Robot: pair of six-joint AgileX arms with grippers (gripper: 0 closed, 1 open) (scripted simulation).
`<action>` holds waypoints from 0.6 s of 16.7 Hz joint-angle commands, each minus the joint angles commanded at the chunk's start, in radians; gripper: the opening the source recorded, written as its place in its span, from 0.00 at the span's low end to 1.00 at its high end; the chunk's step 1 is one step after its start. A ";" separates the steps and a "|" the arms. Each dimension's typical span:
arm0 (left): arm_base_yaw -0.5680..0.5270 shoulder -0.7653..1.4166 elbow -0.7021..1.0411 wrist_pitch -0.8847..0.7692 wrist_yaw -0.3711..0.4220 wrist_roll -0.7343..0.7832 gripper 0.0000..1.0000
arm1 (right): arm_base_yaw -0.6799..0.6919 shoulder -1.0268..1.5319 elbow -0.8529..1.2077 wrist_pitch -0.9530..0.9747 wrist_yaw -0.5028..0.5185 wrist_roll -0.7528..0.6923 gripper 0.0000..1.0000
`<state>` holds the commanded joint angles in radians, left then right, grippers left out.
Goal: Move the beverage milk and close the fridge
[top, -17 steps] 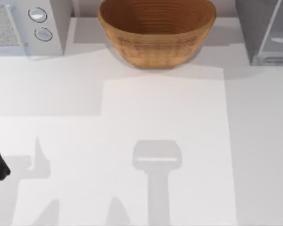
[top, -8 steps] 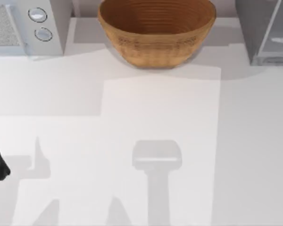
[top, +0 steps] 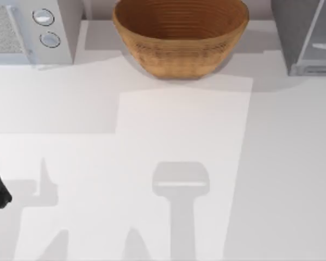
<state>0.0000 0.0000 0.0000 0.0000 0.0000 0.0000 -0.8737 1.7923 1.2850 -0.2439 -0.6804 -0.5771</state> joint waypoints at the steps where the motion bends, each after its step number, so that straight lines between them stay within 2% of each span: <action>1: 0.000 0.000 0.000 0.000 0.000 0.000 1.00 | 0.039 -0.009 -0.017 0.020 0.035 0.037 1.00; 5: 0.000 0.000 0.000 0.000 0.000 0.000 1.00 | 0.298 -0.049 -0.091 0.094 0.183 0.186 1.00; 10: 0.000 0.000 0.000 0.000 0.000 0.000 1.00 | 0.681 -0.106 -0.173 0.190 0.476 0.394 1.00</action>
<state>0.0000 0.0000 0.0000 0.0000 0.0000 0.0000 -0.1927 1.6867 1.1123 -0.0540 -0.2043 -0.1830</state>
